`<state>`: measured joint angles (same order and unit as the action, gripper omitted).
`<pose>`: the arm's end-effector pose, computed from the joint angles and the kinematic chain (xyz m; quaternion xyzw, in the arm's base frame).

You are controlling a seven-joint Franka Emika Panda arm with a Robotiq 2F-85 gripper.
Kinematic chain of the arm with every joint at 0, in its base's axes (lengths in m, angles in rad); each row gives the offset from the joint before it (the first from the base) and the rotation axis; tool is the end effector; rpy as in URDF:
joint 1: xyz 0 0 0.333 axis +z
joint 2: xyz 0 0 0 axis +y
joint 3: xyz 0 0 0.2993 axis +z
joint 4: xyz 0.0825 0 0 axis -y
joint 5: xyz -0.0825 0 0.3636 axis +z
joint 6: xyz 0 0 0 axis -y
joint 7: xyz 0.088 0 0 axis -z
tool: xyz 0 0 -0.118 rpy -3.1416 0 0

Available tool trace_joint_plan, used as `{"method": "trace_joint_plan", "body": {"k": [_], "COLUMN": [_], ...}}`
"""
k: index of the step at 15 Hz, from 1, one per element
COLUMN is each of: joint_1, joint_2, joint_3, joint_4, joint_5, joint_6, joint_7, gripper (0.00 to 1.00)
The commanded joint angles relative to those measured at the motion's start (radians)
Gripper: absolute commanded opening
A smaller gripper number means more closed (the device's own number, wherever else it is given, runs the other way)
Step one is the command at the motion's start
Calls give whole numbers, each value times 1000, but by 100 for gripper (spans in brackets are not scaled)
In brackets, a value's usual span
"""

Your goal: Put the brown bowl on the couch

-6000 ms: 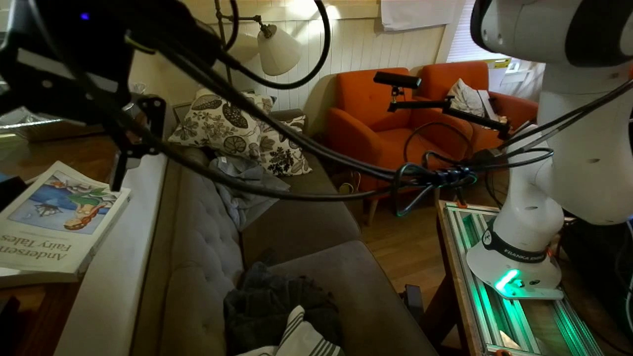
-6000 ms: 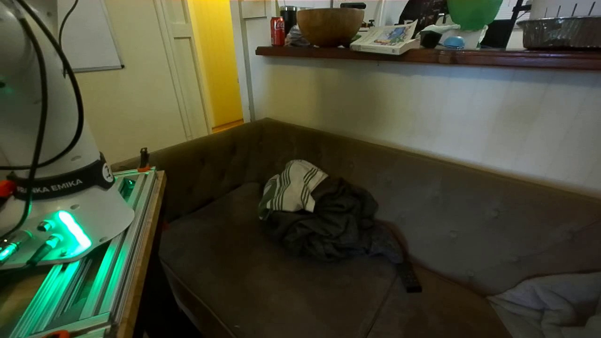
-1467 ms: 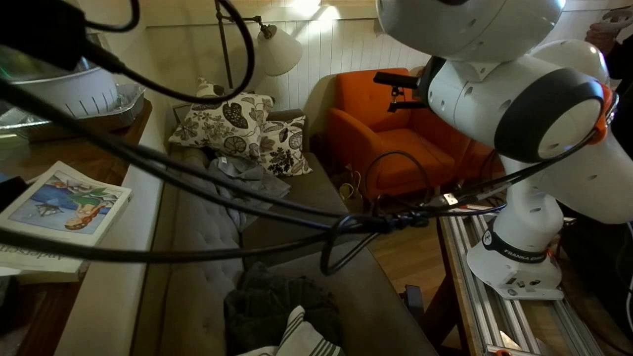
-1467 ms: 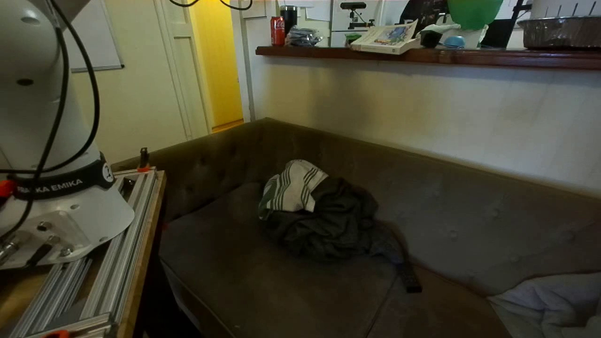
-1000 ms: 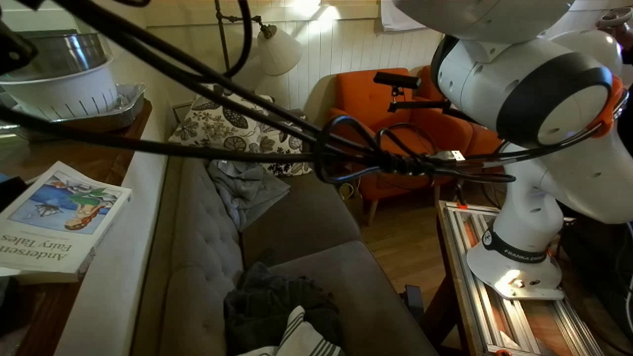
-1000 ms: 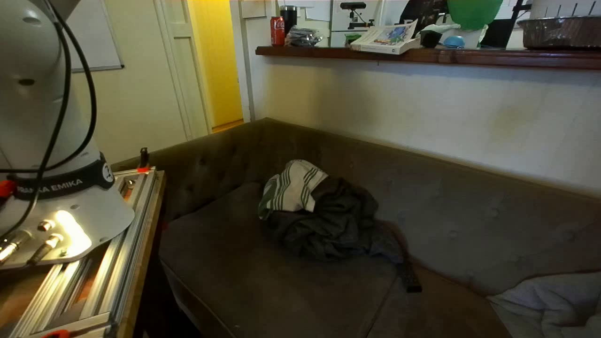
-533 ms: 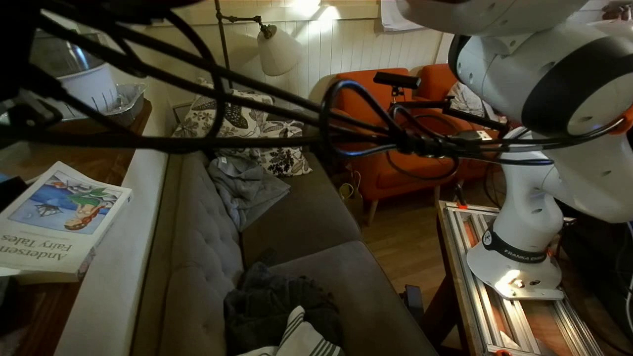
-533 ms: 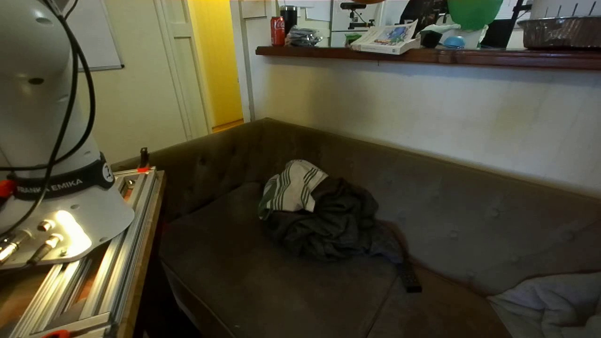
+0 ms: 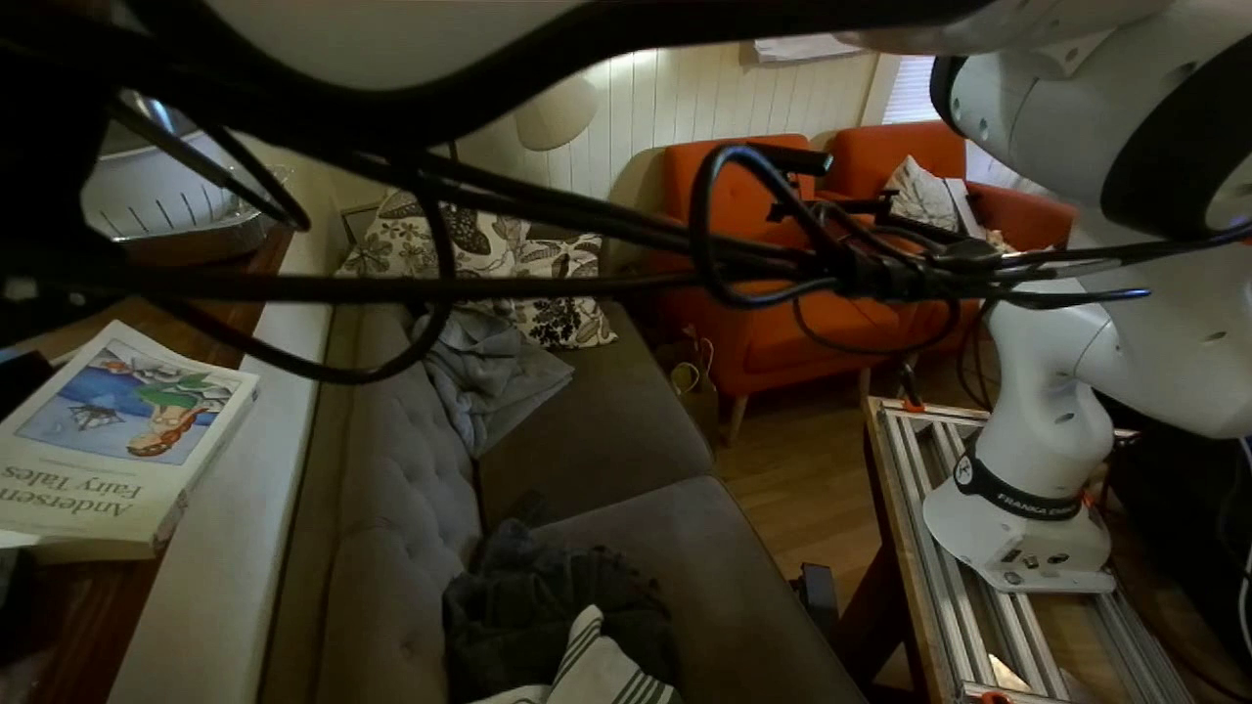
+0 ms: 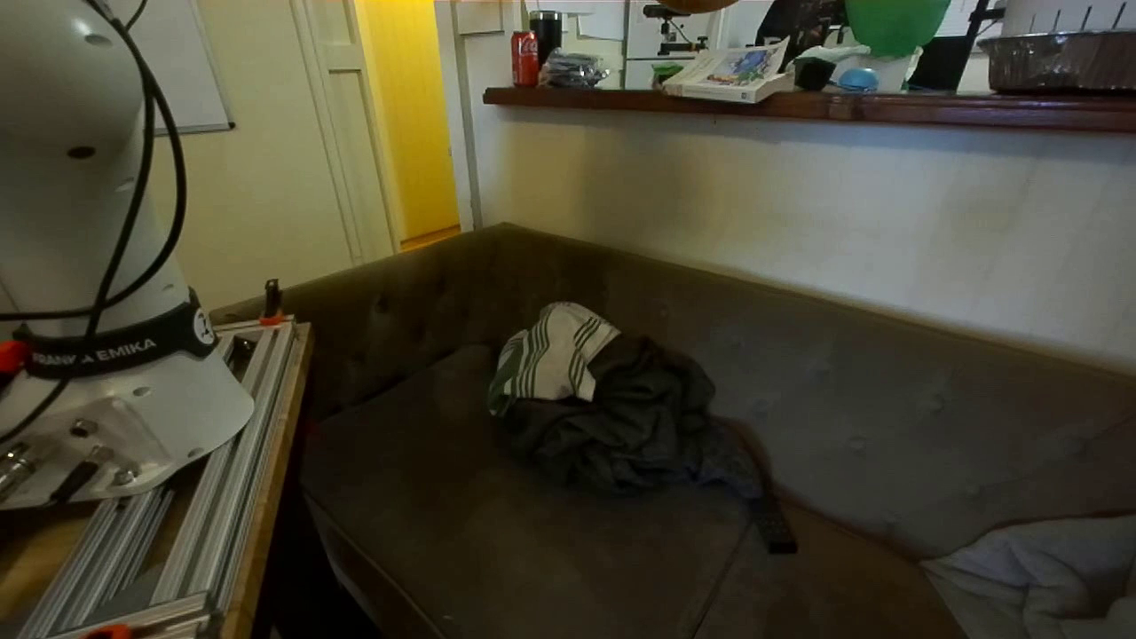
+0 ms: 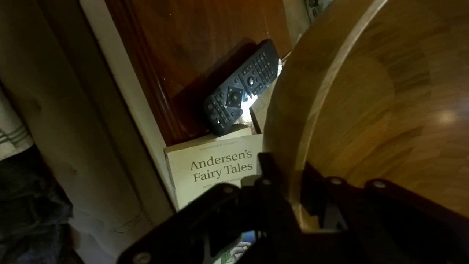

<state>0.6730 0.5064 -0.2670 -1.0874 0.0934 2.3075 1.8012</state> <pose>0.6381 0.3408 0.6057 -0.7292 0.5839 -0.1702 0.3136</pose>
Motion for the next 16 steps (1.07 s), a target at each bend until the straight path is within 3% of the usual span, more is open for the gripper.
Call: {"method": "trace_joint_plan", "body": {"k": [1,4,6,11,13,16], "joint_1": [35,96,160,387,444,475], "joint_2": [-150,-227,-296,-431,-484,-575], "joint_3": [-36,-105,-168,-382,-424,-427], "joint_4": [-218,-349,-453,-633,-711,-853], "joint_5": [-60,-193,-339,-606,-649,-697], "joint_6": [48,38,52,10,1,5], "joint_7": [-7,90,233,570,698,885], "gripper": [4,4,4,4,4,4]}}
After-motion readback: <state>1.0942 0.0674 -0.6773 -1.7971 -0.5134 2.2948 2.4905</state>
